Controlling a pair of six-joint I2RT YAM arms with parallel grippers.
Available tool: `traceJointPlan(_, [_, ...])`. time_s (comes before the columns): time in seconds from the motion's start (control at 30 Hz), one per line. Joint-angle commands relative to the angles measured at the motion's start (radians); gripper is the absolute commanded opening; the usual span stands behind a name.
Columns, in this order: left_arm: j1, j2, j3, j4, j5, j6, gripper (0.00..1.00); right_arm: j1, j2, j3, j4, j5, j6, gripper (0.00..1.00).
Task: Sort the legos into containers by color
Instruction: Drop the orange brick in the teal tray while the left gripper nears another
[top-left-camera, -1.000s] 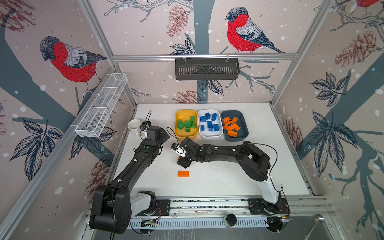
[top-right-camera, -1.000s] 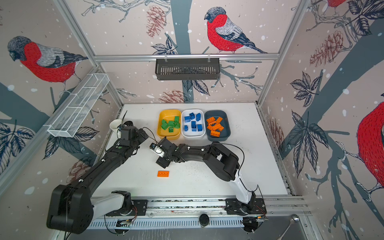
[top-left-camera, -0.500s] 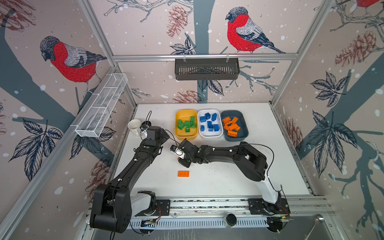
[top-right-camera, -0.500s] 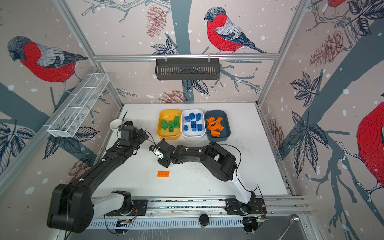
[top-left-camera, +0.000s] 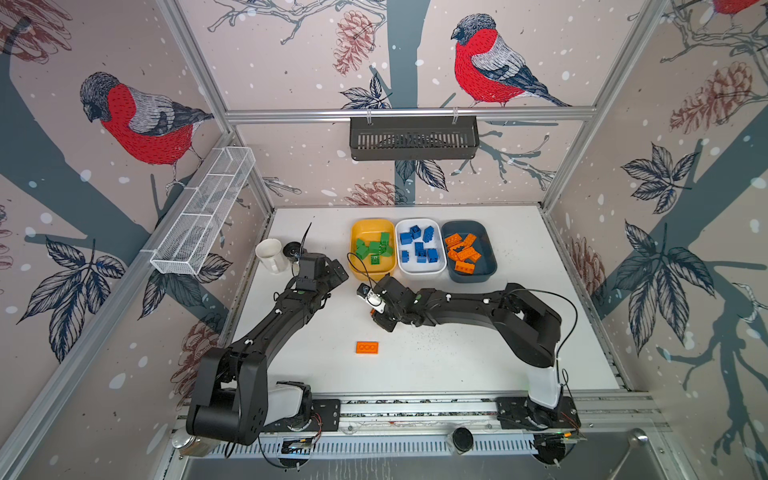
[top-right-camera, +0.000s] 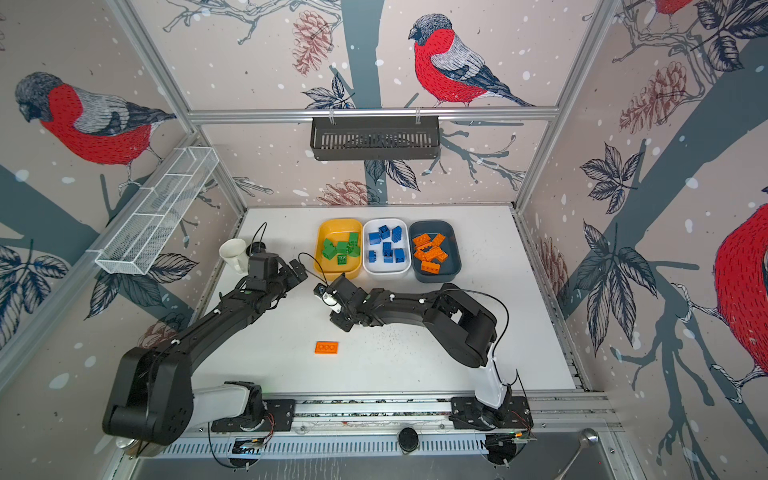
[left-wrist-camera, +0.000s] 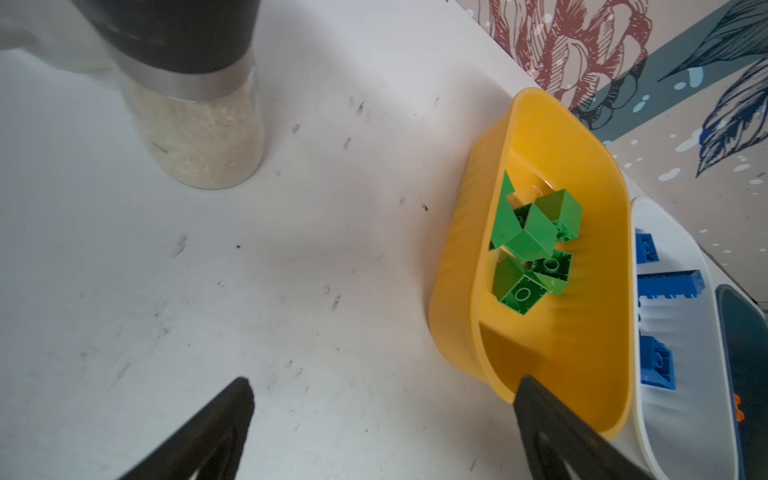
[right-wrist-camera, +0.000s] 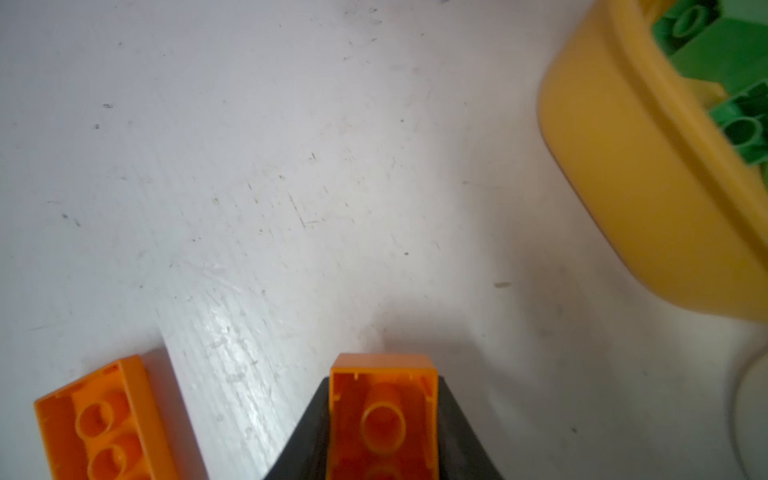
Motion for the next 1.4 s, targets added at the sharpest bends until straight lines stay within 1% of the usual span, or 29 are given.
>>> traceJointPlan(0.0, [-0.019,0.029,0.031,0.032,0.033,0.036,0.98,-0.019,-0.070,-0.061,0.063,0.049,0.043,0.25])
traceJointPlan(0.13, [-0.055,0.067,0.074,0.002,0.007,0.056,0.98,-0.060,-0.151,-0.136,0.083,0.069,0.071,0.25])
traceJointPlan(0.33, [-0.097,0.111,0.113,-0.012,0.012,0.065,0.98,-0.148,-0.263,-0.211,0.111,0.093,0.096,0.24])
traceJointPlan(0.5, [-0.128,0.117,0.143,-0.112,0.012,0.096,0.98,-0.291,-0.320,-0.223,0.137,0.115,0.178,0.24])
traceJointPlan(0.63, [-0.173,0.078,0.127,-0.216,0.010,0.109,0.98,-0.393,-0.336,-0.218,0.182,0.177,0.239,0.24])
traceJointPlan(0.8, [-0.236,0.010,0.091,-0.336,0.000,0.074,0.98,-0.489,-0.304,-0.185,0.213,0.214,0.289,0.25])
traceJointPlan(0.93, [-0.266,-0.045,0.051,-0.391,0.029,0.032,0.98,-0.555,-0.234,-0.121,0.189,0.281,0.346,0.26])
traceJointPlan(1.1, [-0.285,-0.064,0.014,-0.405,0.065,0.006,0.98,-0.646,-0.115,-0.011,0.174,0.244,0.390,0.27])
traceJointPlan(1.2, [-0.292,-0.049,0.018,-0.420,0.056,0.009,0.98,-0.673,-0.046,0.071,0.137,0.232,0.356,0.29])
traceJointPlan(1.37, [-0.295,-0.061,0.008,-0.429,0.051,0.004,0.98,-0.677,0.067,0.219,0.023,0.299,0.228,0.32])
